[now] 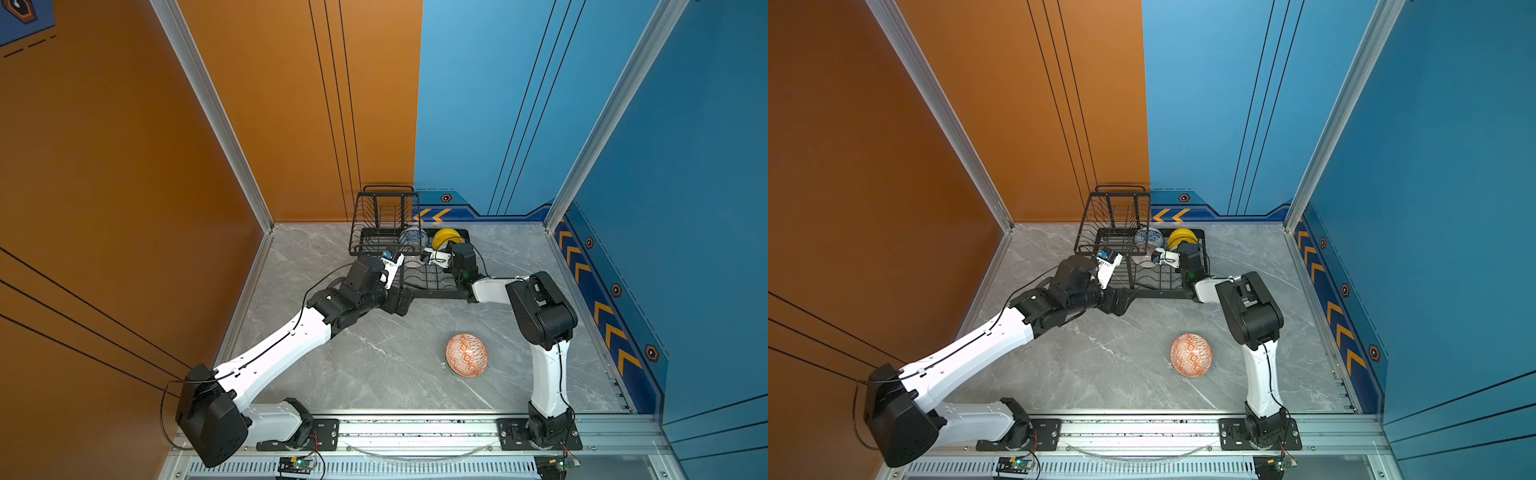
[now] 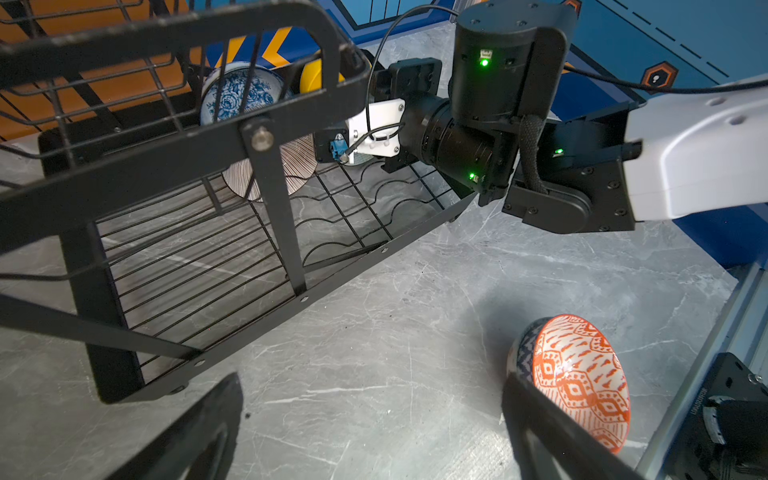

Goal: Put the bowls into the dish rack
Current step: 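Lower the pale green bowl upright beside the yellow bowl with right gripper, then open the right gripper and withdraw it out of the rack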

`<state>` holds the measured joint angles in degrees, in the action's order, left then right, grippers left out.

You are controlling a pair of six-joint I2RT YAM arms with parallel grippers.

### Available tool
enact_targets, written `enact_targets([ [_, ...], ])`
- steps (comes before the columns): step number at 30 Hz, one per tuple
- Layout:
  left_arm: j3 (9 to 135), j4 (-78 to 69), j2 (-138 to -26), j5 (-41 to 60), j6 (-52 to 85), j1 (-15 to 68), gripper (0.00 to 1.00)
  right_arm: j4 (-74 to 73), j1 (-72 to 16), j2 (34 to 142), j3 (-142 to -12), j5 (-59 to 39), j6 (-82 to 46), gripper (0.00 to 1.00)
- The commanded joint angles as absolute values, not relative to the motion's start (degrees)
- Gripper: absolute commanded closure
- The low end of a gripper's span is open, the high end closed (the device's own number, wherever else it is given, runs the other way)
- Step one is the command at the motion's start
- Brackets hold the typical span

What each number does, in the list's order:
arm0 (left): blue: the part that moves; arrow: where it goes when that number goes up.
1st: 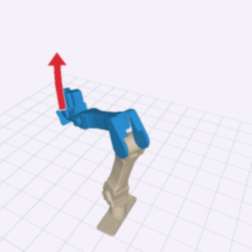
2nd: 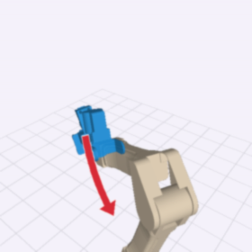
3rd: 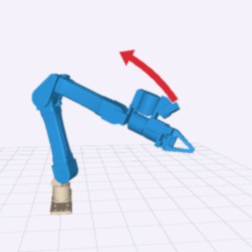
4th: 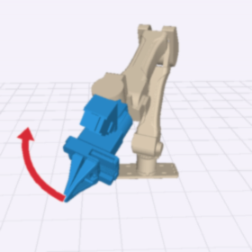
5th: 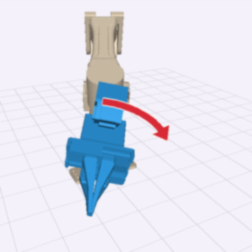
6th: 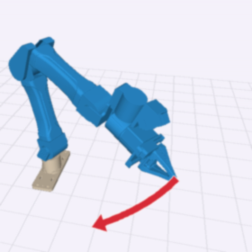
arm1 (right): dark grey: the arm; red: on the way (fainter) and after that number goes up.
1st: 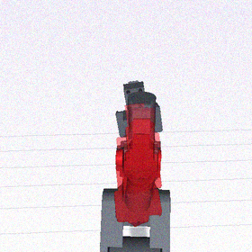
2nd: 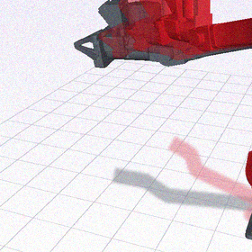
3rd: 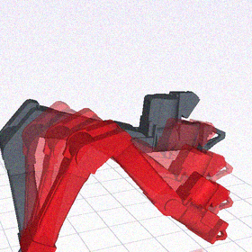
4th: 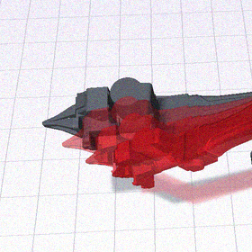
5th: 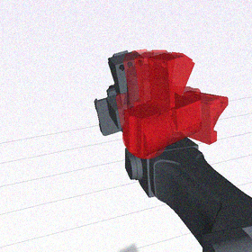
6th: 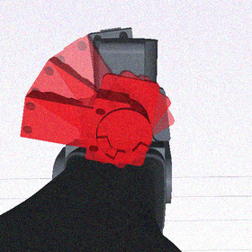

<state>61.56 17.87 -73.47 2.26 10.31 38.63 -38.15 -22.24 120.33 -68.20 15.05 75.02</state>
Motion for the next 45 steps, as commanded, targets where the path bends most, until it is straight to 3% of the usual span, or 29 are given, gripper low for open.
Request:
enact_targets([
  [1,61.00,19.06,-72.35,3.17,10.26,38.06,0.02,-36.53,-22.24,117.44,-68.82,14.14,73.19,0.52],
  [9,60.47,19.26,-71.43,2.91,10.20,37.79,0.02,-33.94,-21.80,112.81,-66.56,11.77,68.88,0.29],
  [15,59.61,19.32,-70.18,2.64,10.28,37.53,0.02,-36.15,-21.88,110.00,-63.20,12.32,67.46,0.18],
  [18,59.41,19.38,-69.40,2.33,10.37,37.60,0.02,-32.16,-22.23,106.77,-62.44,13.88,63.19,0.00],
  [26,56.89,19.38,-67.85,2.54,10.56,37.52,0.02,-22.56,-24.79,95.26,-57.68,17.61,47.22,0.00],
  [33,55.43,18.51,-67.88,2.72,11.66,37.84,0.02,-13.41,-29.24,88.70,-56.67,27.58,32.83,0.00],
  [38,54.77,18.19,-68.09,2.29,12.73,38.81,0.02,0.55,-29.82,84.02,-58.31,21.72,18.17,0.00],
  [45,53.52,17.00,-68.38,1.54,14.49,41.39,0.02,4.94,-28.63,77.85,-54.56,11.09,8.20,0.00],
])
